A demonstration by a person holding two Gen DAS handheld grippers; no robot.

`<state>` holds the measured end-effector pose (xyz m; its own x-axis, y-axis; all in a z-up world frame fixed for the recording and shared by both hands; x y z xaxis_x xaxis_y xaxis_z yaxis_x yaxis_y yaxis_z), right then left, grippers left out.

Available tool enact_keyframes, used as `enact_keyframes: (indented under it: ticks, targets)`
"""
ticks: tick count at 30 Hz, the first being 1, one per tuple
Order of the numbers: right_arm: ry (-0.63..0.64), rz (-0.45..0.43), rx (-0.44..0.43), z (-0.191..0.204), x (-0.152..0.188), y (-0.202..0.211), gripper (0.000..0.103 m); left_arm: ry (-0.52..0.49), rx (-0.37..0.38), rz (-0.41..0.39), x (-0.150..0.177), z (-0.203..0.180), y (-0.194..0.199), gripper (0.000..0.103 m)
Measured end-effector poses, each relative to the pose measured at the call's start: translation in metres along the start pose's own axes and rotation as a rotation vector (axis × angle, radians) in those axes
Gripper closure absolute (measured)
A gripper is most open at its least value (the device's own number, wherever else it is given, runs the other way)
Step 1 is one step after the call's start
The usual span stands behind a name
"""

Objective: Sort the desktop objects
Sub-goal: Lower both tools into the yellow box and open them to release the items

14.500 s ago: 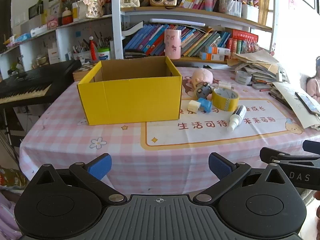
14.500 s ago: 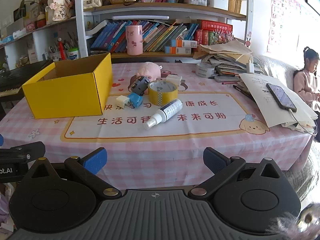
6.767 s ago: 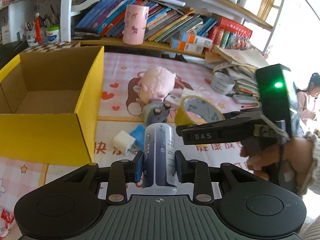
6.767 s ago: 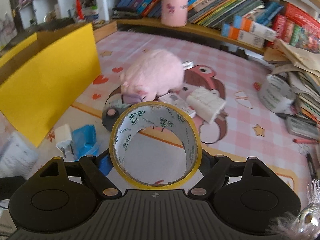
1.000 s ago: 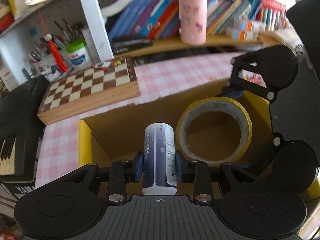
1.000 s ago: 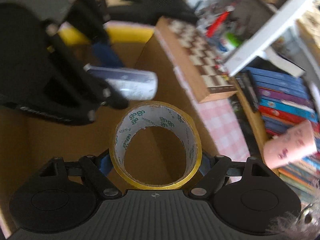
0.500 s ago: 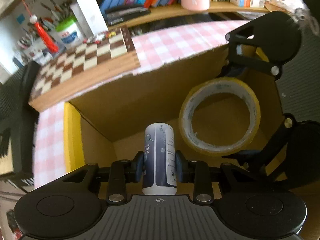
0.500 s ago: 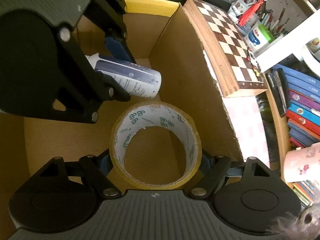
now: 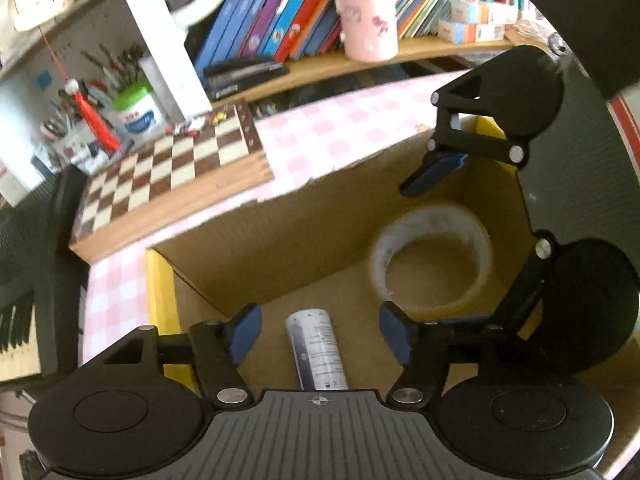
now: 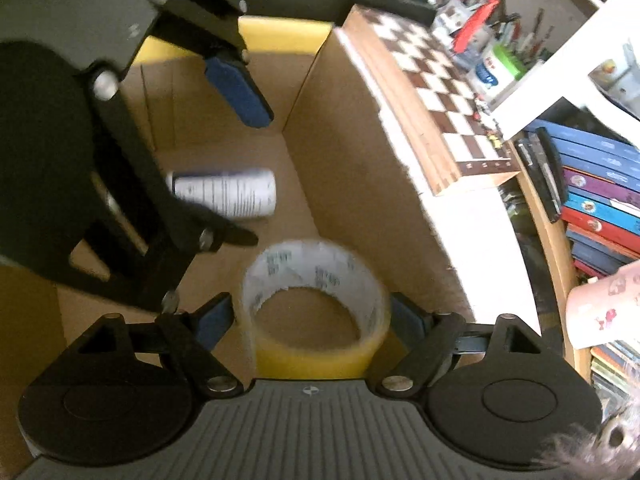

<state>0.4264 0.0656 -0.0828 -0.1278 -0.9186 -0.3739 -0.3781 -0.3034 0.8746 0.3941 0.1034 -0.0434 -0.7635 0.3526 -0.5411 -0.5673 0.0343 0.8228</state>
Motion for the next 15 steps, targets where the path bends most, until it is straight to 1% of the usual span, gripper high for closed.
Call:
enact_keyframes:
  ticks: [2,5,8,11,15]
  targets:
    - [-0.016,-0.021,0.008,-0.001,-0.002,0.009,0.021,-0.002,-0.008,-0.027,-0.001,-0.001,0.009,0.031]
    - [-0.042,-0.053,0.018,-0.001,-0.002,0.025,0.021,-0.003,-0.019,-0.078,-0.001,-0.002,0.027,0.03]
    - [-0.07,-0.086,0.05,0.001,0.001,0.042,0.021,-0.004,-0.031,-0.125,0.002,-0.005,0.046,0.029]
    - [-0.104,-0.121,0.082,0.006,0.006,0.06,0.021,0.006,-0.084,-0.168,0.007,-0.005,0.065,0.028]
    - [-0.149,-0.174,0.121,0.015,0.014,0.086,0.021,0.048,-0.112,-0.22,0.017,-0.004,0.087,0.028]
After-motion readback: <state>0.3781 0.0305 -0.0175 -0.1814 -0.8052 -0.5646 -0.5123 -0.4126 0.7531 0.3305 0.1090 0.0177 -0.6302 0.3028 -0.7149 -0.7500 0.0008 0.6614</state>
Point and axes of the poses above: each gripper's, at about its wrist camera, not at the fingertips, and y roughly against the way its jaws point, z to its left, x to its underside, the point moved 5 cm from there along -y, roughly the way its jaws point
